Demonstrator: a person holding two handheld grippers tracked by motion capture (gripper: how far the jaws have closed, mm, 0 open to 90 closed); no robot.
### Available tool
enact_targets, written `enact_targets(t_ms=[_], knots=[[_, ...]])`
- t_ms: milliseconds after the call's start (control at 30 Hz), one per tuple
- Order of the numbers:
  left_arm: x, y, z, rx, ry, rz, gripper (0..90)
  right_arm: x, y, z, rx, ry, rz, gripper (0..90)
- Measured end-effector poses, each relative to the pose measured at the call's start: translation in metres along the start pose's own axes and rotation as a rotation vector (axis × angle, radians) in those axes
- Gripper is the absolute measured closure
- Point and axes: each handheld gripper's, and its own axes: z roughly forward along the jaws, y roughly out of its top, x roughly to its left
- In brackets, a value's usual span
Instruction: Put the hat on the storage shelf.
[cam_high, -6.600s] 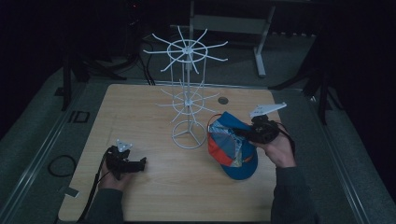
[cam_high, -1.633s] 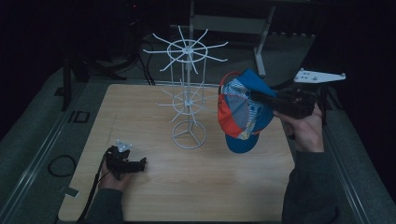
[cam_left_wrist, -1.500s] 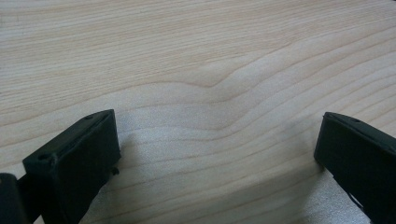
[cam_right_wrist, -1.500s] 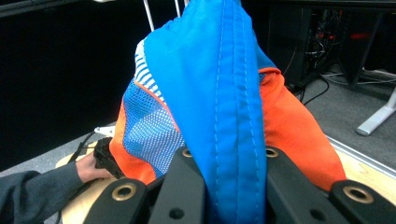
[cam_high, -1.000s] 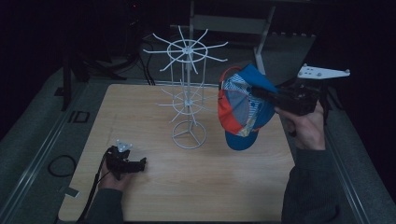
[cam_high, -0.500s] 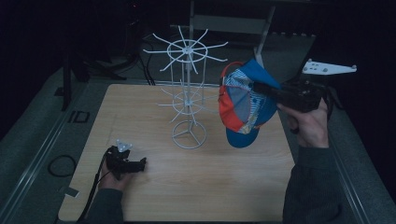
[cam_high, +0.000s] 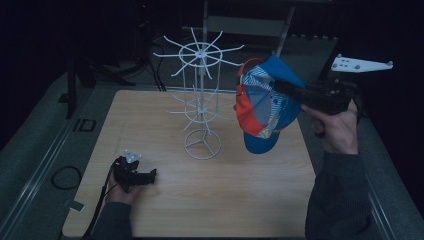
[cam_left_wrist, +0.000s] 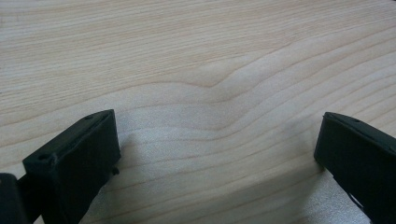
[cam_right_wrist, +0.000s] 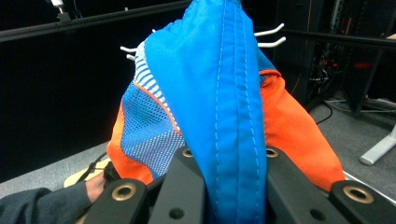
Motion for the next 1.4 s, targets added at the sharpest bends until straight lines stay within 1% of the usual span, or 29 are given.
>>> enact_targets(t_ms=[167, 267, 400, 500, 667, 733, 800, 933, 1000, 1067, 1100, 1233, 1300, 1400], knots=[[0.0, 0.0, 0.0, 0.0, 0.0, -0.001, 0.2, 0.001, 0.003, 0.003, -0.004, 0.003, -0.001, 87.5], [0.0, 0.0, 0.0, 0.0, 0.0, -0.001, 0.2, 0.001, 0.004, 0.009, -0.011, 0.009, 0.0, 87.5], [0.0, 0.0, 0.0, 0.0, 0.0, 0.0, 0.2, -0.002, 0.003, 0.024, 0.004, 0.019, 0.012, 87.5], [0.0, 0.0, 0.0, -0.001, 0.001, 0.0, 0.2, -0.005, -0.001, 0.038, 0.016, 0.038, 0.029, 87.4], [0.0, 0.0, 0.0, 0.0, 0.001, 0.001, 0.2, -0.006, -0.012, 0.064, 0.078, 0.042, 0.041, 85.6], [0.0, 0.0, 0.0, 0.004, -0.001, 0.005, 0.2, -0.008, -0.018, 0.071, 0.118, 0.032, 0.051, 80.6], [0.0, 0.0, 0.0, 0.002, 0.0, 0.004, 0.2, -0.009, -0.024, 0.075, 0.16, 0.01, 0.046, 71.2], [0.0, 0.0, 0.0, 0.002, 0.0, 0.005, 0.2, -0.007, -0.033, 0.08, 0.245, -0.062, 0.02, 49.0], [0.0, 0.0, 0.0, 0.003, -0.001, 0.005, 0.2, -0.007, -0.037, 0.08, 0.267, -0.098, 0.011, 40.0], [0.0, 0.0, 0.0, 0.002, 0.0, 0.004, 0.2, -0.007, -0.04, 0.08, 0.282, -0.141, 0.005, 33.2], [0.0, 0.0, 0.0, 0.003, -0.001, 0.005, 0.2, -0.007, -0.043, 0.079, 0.285, -0.158, 0.003, 30.3], [0.0, 0.0, 0.0, 0.003, -0.001, 0.005, 0.2, -0.011, -0.053, 0.077, 0.295, -0.186, 0.019, 23.2], [0.0, 0.0, 0.0, 0.003, -0.001, 0.005, 0.2, -0.013, -0.058, 0.077, 0.302, -0.189, 0.033, 21.0], [0.0, 0.0, 0.0, 0.002, 0.0, 0.005, 0.2, -0.016, -0.064, 0.077, 0.313, -0.194, 0.04, 19.4]])
